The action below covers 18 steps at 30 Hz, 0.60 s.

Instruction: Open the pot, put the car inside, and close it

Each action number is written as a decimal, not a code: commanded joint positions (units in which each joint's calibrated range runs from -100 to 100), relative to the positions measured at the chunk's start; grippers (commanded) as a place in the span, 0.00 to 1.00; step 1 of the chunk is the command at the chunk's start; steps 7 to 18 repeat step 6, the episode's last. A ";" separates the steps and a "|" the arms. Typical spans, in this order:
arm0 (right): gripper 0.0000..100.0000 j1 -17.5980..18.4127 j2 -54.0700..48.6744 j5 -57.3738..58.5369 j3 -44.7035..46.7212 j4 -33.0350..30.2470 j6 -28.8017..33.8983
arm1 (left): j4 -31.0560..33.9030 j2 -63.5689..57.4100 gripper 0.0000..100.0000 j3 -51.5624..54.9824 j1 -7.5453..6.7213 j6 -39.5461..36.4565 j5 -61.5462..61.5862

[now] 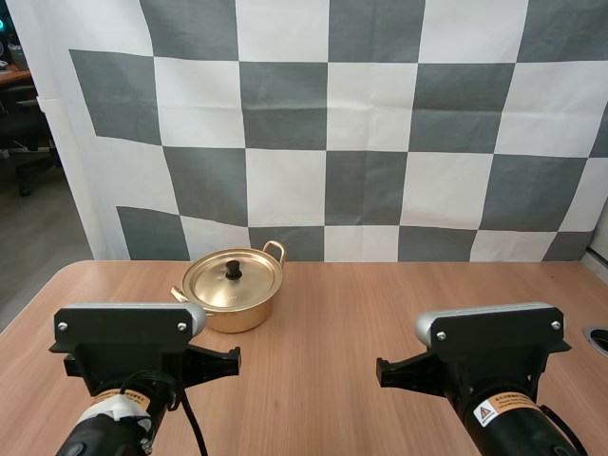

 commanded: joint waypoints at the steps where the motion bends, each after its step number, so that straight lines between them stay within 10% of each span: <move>1: 0.00 -0.05 0.00 0.09 0.00 0.06 0.03 | -0.05 0.00 0.00 0.00 -0.01 -0.03 0.04; 18: 0.00 -0.05 0.00 0.09 0.00 0.06 0.03 | -0.05 0.00 0.00 0.00 -0.01 -0.03 0.04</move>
